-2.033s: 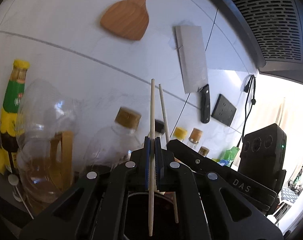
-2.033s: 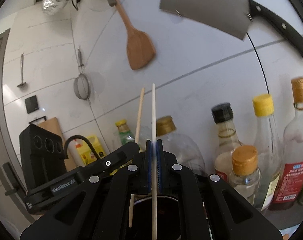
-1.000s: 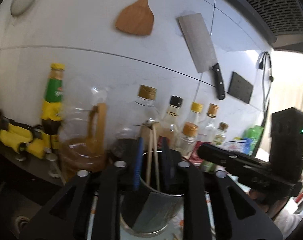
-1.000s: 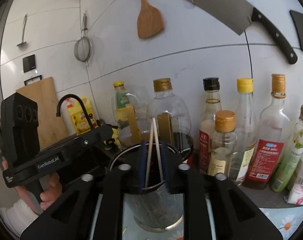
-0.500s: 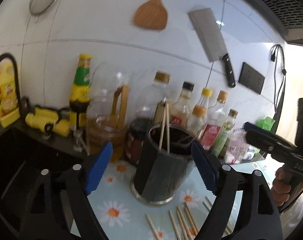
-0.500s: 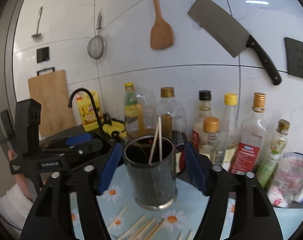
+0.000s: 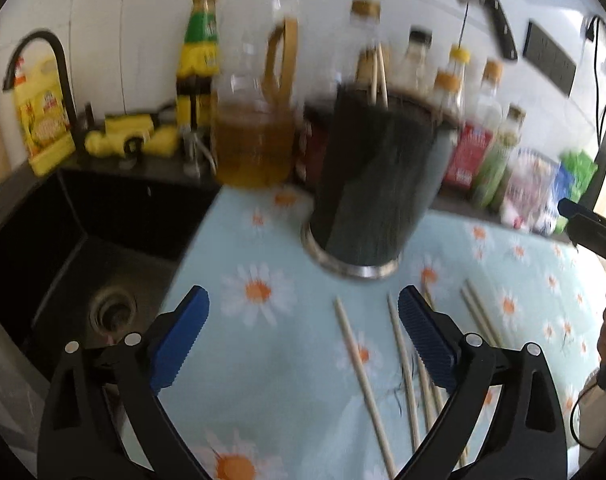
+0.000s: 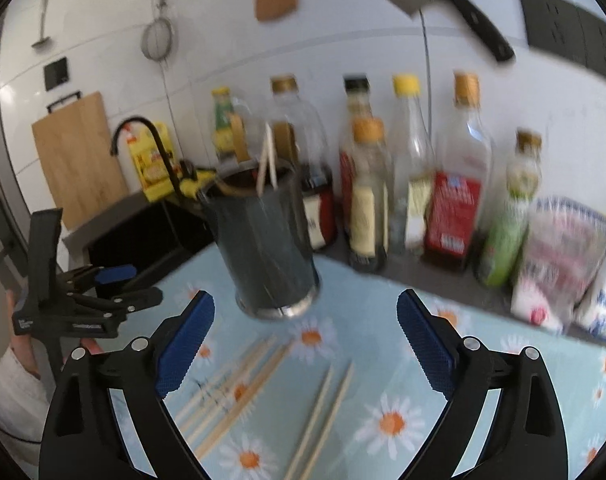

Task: Organize utensils
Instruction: 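Move both open tools back down to the chopsticks on the tablecloth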

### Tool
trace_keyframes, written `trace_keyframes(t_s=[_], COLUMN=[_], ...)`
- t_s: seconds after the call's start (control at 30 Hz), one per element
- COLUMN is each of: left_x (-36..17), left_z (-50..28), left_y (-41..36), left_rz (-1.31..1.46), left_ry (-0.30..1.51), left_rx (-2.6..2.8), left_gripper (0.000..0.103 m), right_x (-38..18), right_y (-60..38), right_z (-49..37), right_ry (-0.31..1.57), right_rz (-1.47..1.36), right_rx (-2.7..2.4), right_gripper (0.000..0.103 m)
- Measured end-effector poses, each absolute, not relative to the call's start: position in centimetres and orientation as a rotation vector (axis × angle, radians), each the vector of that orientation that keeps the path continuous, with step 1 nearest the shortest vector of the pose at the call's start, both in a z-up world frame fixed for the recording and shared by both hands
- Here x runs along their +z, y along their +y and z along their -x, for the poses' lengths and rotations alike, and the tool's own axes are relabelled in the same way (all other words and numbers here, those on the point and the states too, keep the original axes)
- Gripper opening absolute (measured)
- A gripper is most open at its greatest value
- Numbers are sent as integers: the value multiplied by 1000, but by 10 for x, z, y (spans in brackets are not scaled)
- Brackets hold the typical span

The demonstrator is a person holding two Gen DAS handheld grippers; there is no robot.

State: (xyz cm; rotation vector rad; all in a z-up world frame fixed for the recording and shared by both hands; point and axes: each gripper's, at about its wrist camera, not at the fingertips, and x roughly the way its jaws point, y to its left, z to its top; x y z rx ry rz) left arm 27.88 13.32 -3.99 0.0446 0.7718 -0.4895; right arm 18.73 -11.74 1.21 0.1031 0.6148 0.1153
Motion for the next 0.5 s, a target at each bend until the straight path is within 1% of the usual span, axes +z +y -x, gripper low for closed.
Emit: trace_keyframes(t_s=[0.1, 0.17, 0.27, 0.5], left_x=[-54, -62, -79, -96], left_z=[-276, -275, -276, -281], left_y=[132, 129, 125, 117], left_rz=[-44, -50, -45, -39], left_ry=[834, 871, 972, 1058], left_rx=[-479, -479, -503, -488], left_gripper=[95, 96, 96, 96], right_x=[-4, -17, -32, -73], right_y=[-125, -131, -136, -135], right_z=[-186, -184, -183, -183], right_ry=[673, 711, 761, 921], right_rz=[-123, -139, -143, -97], right_rx=[93, 59, 20, -17], right_gripper=[90, 93, 94, 94])
